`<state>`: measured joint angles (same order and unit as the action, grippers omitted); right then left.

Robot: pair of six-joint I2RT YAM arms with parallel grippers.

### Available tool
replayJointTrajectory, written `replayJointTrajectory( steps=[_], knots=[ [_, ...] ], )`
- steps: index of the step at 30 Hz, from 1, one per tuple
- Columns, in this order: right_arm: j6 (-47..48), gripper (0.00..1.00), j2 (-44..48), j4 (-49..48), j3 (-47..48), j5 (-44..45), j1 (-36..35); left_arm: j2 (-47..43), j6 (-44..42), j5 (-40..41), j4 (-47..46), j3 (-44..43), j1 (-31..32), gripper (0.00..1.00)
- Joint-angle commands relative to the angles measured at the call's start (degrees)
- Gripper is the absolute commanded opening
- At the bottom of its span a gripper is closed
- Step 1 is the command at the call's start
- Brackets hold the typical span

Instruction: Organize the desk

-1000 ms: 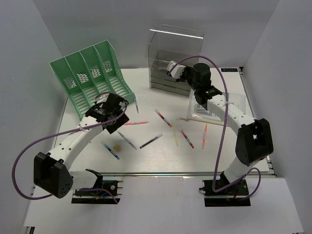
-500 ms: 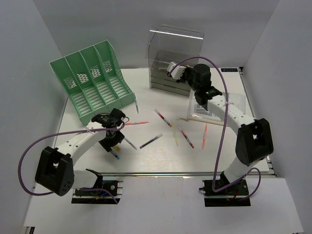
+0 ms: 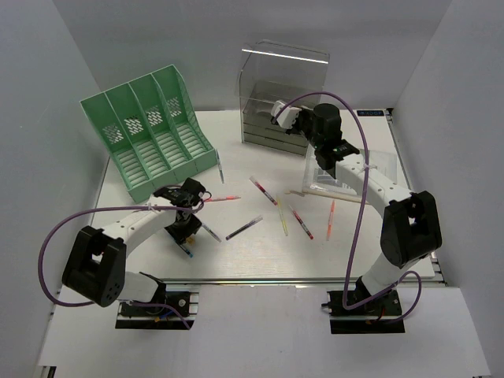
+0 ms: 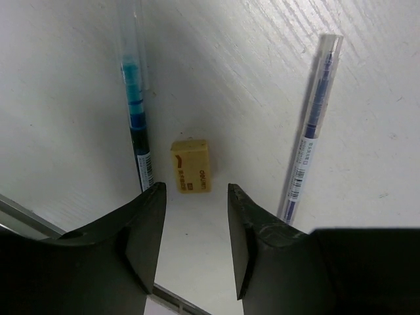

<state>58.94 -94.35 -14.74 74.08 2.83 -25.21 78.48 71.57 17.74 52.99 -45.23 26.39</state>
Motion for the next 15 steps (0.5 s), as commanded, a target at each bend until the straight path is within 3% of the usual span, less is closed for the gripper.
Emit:
replayJointTrajectory(
  steps=[1,15],
  knots=[
    [-0.14,0.13,0.92,-3.89,0.27,1.12,0.96,-0.34,0.68,1.34,-2.37,0.58,0.06,0.52],
    [0.30,0.13,1.53,-4.33,-0.52,0.86,1.13,1.85,0.68,1.60,-5.27,3.66,0.06,0.54]
  ],
)
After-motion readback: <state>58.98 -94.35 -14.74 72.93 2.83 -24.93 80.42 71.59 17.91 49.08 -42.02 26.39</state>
